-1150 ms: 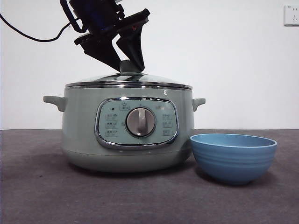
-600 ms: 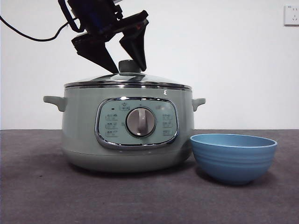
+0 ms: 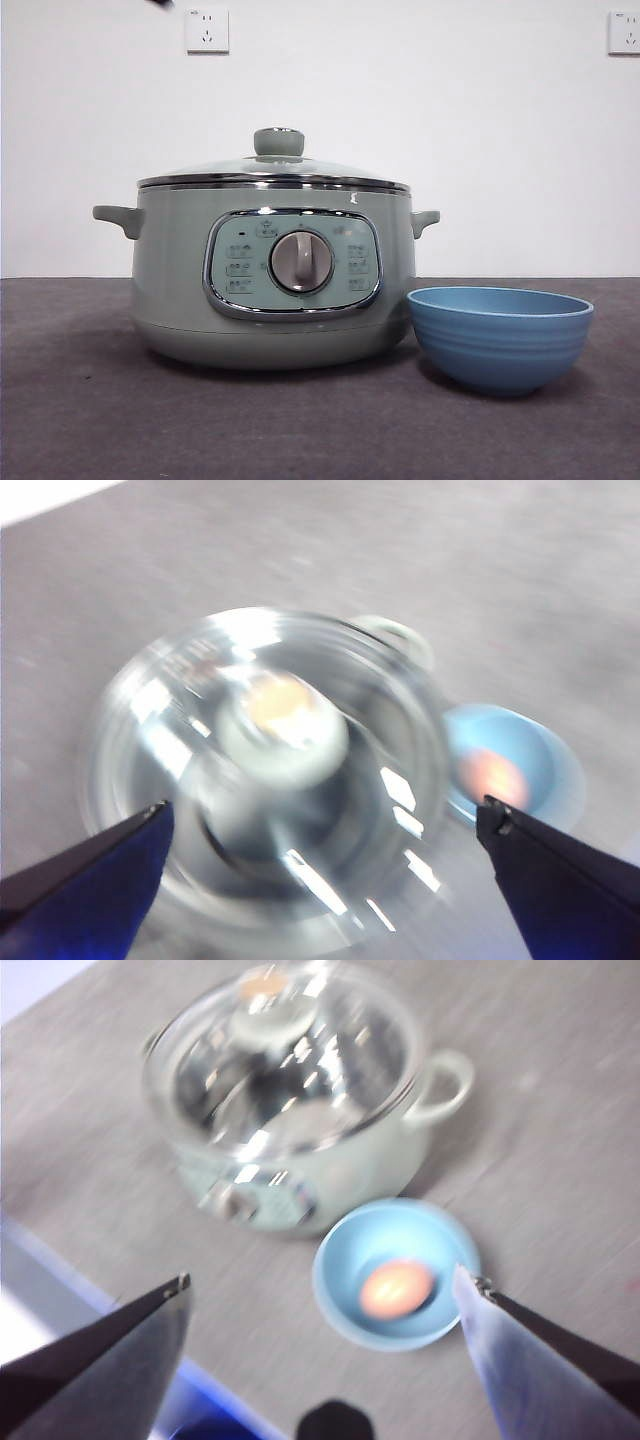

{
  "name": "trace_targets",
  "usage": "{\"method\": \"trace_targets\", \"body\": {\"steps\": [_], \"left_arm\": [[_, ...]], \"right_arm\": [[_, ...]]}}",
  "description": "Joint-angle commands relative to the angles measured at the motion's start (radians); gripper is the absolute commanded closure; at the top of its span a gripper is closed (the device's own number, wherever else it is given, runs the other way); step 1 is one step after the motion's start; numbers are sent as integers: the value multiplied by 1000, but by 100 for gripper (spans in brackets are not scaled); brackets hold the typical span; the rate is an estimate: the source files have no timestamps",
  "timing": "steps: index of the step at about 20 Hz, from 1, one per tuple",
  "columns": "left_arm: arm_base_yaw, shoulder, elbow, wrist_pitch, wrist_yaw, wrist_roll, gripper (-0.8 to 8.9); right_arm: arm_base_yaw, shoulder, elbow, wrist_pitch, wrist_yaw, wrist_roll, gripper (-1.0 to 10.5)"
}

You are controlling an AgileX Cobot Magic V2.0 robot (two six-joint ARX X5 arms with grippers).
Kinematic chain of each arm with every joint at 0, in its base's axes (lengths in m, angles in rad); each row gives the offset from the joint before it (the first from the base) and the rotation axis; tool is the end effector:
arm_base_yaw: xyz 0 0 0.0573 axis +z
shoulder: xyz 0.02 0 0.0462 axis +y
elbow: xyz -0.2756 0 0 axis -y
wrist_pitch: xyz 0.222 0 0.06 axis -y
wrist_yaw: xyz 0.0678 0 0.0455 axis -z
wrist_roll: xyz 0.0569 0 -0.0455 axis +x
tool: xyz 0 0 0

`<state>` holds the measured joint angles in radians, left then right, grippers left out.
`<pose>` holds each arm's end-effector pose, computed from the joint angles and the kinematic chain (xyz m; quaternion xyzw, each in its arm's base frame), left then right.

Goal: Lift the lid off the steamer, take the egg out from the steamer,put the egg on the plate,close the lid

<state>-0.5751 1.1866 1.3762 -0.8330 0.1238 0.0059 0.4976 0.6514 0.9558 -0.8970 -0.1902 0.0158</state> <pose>0.1832 -0.1271 0.3852 0.0734 0.3072 -0.3257 0.8911 0.0803 0.0559 0.3253 -0.0376 0.2911 0.3202 0.9007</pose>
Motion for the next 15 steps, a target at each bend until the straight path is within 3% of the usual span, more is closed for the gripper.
{"method": "trace_targets", "body": {"steps": [1,3,7,8,11,13,15], "left_arm": [[-2,-90,7,-92,71,-34,293],[-2,-155,6,-157,108,-41,328],[-2,-226,6,-272,140,-80,506],[-2,-231,6,-296,149,-84,577],[-2,-235,6,-357,148,-83,832],[-2,-235,6,-368,148,-80,822],[-2,-235,6,-369,148,-80,822]], "right_arm": [[1,2,2,-44,-53,10,506],[2,3,2,-91,-75,10,507],[2,3,2,-172,-83,10,515],[2,3,2,-190,-105,10,558],[2,3,2,-212,-183,10,853],[2,3,2,-212,-218,10,960],[2,3,2,-212,-238,10,958]]}}
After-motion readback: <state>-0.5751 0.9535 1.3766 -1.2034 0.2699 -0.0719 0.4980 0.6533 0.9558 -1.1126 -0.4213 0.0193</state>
